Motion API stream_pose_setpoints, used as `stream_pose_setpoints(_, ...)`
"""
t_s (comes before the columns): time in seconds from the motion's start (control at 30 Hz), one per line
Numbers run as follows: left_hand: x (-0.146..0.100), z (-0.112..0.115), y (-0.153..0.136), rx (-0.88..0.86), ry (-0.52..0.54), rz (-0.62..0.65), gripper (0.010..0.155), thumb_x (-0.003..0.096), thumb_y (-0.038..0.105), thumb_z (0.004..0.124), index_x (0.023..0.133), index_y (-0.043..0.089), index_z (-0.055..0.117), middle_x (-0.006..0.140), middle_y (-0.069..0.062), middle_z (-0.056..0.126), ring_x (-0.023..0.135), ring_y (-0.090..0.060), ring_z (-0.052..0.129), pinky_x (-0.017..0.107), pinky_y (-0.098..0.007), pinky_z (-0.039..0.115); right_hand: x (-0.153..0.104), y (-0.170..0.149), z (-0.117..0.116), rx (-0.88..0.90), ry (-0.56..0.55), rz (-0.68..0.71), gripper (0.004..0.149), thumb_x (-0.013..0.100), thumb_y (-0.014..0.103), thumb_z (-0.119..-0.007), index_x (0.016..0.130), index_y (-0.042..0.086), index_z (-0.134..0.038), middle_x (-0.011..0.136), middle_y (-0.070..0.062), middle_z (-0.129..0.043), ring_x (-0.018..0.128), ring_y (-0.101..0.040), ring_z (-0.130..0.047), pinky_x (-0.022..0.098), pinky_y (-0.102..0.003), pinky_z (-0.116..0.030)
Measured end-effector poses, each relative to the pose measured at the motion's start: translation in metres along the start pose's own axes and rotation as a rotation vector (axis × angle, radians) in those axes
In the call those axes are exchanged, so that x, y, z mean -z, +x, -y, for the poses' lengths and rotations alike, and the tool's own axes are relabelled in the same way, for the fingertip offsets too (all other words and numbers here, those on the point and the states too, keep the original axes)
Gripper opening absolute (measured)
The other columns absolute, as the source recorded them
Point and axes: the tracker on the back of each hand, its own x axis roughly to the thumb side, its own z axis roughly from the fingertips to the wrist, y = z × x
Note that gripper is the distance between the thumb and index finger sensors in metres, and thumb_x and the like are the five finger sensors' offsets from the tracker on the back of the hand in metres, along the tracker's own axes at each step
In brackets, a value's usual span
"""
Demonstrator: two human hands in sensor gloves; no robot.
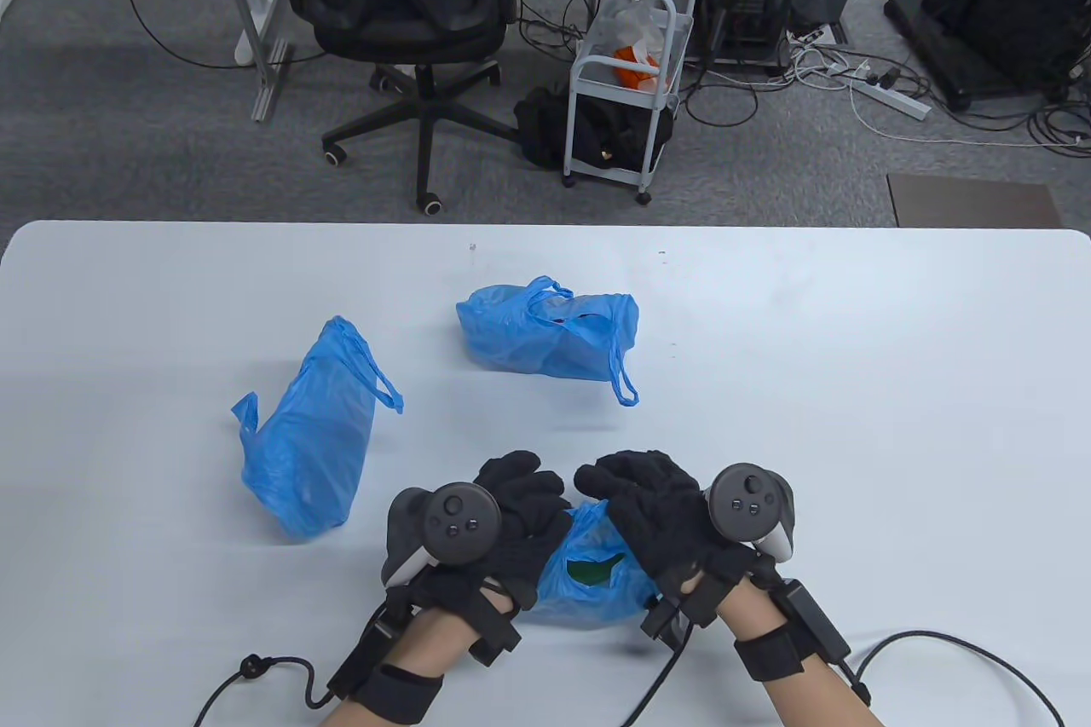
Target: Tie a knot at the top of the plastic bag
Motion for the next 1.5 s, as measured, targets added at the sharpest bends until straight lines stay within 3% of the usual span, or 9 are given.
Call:
stream_pose_setpoints(0.13,0.0,-0.001,-0.002,-0.014,0.0,-0.009,0.041,0.0456,0.054,0.065,0.075,0.028,0.077,0.097,0.001,0.071,0.105,-0.031,0.049,0.076,-0.057,0.037,0.001,0.0,0.002,0.059,-0.021,0.058,0.051,0.048,0.052,-0.062,0.09,0.028,-0.078,0.095,-0.016,-0.069,0.089,-0.053,-0.055,0.066,-0.071,-0.027)
stream_pose_setpoints(0.27,0.001,-0.002,-0.007,-0.011,-0.011,-0.034,0.041,0.045,0.054,0.066,0.075,0.028,0.077,0.097,0.001,0.071,0.105,-0.031,0.049,0.076,-0.058,0.036,0.0,0.001,0.007,0.106,-0.08,0.053,0.04,0.045,0.047,-0.081,0.08,0.028,-0.089,0.091,-0.014,-0.075,0.085,-0.054,-0.062,0.064,-0.071,-0.032)
stream_pose_setpoints(0.5,0.0,-0.002,-0.008,-0.011,-0.011,-0.046,0.041,0.045,0.054,0.066,0.074,0.027,0.078,0.097,0.001,0.071,0.105,-0.032,0.049,0.076,-0.058,0.036,-0.004,0.007,0.022,0.065,-0.215,0.045,0.035,0.038,0.034,-0.095,0.065,0.013,-0.099,0.079,-0.014,-0.085,0.077,-0.053,-0.074,0.062,-0.073,-0.039)
stream_pose_setpoints(0.63,0.001,-0.002,-0.011,-0.009,-0.015,-0.061,0.041,0.0451,0.054,0.066,0.074,0.027,0.078,0.097,0.001,0.071,0.105,-0.031,0.049,0.076,-0.058,0.037,-0.004,0.021,0.023,-0.098,-0.15,0.086,0.034,0.039,0.034,-0.092,0.066,0.013,-0.096,0.08,-0.014,-0.083,0.079,-0.053,-0.071,0.064,-0.072,-0.037)
stream_pose_setpoints(0.8,0.001,-0.002,-0.013,-0.034,-0.017,-0.065,0.041,0.0452,0.054,0.065,0.074,0.028,0.078,0.097,0.001,0.071,0.105,-0.031,0.05,0.076,-0.058,0.037,-0.004,0.023,0.022,-0.058,-0.15,0.102,0.034,0.042,0.037,-0.086,0.065,0.014,-0.095,0.079,-0.012,-0.085,0.077,-0.051,-0.075,0.063,-0.072,-0.04)
stream_pose_setpoints(1.1,0.006,0.006,-0.015,0.015,-0.08,-0.111,0.041,0.0447,0.055,0.066,0.073,0.029,0.08,0.099,-0.001,0.069,0.106,-0.032,0.049,0.076,-0.058,0.038,-0.002,0.011,0.018,0.106,-0.182,0.14,0.033,0.038,0.037,-0.093,0.064,0.019,-0.099,0.079,-0.011,-0.087,0.076,-0.051,-0.077,0.062,-0.072,-0.043)
stream_pose_setpoints(1.23,0.007,0.007,-0.022,-0.078,-0.086,-0.136,0.042,0.0447,0.053,0.065,0.07,0.024,0.081,0.097,0.0,0.071,0.105,-0.032,0.051,0.075,-0.058,0.04,-0.003,0.016,0.017,0.035,-0.173,0.128,0.033,0.039,0.033,-0.091,0.064,0.012,-0.097,0.077,-0.015,-0.086,0.075,-0.052,-0.076,0.062,-0.072,-0.04)
stream_pose_setpoints(1.4,0.007,0.014,-0.035,-0.465,-0.095,-0.115,0.041,0.0452,0.052,0.064,0.071,0.023,0.078,0.097,0.0,0.07,0.104,-0.032,0.052,0.075,-0.059,0.039,-0.001,0.009,0.014,-0.07,-0.137,-0.001,0.036,0.042,0.038,-0.084,0.067,0.014,-0.092,0.071,-0.017,-0.092,0.068,-0.052,-0.084,0.06,-0.072,-0.046)
stream_pose_setpoints(1.5,0.008,0.015,-0.034,-0.433,-0.093,-0.099,0.041,0.0453,0.053,0.063,0.07,0.023,0.078,0.097,0.001,0.07,0.104,-0.032,0.052,0.075,-0.058,0.04,0.002,-0.002,0.007,-0.06,-0.038,-0.066,0.037,0.042,0.042,-0.082,0.066,0.015,-0.091,0.069,-0.016,-0.093,0.066,-0.051,-0.085,0.06,-0.071,-0.047)
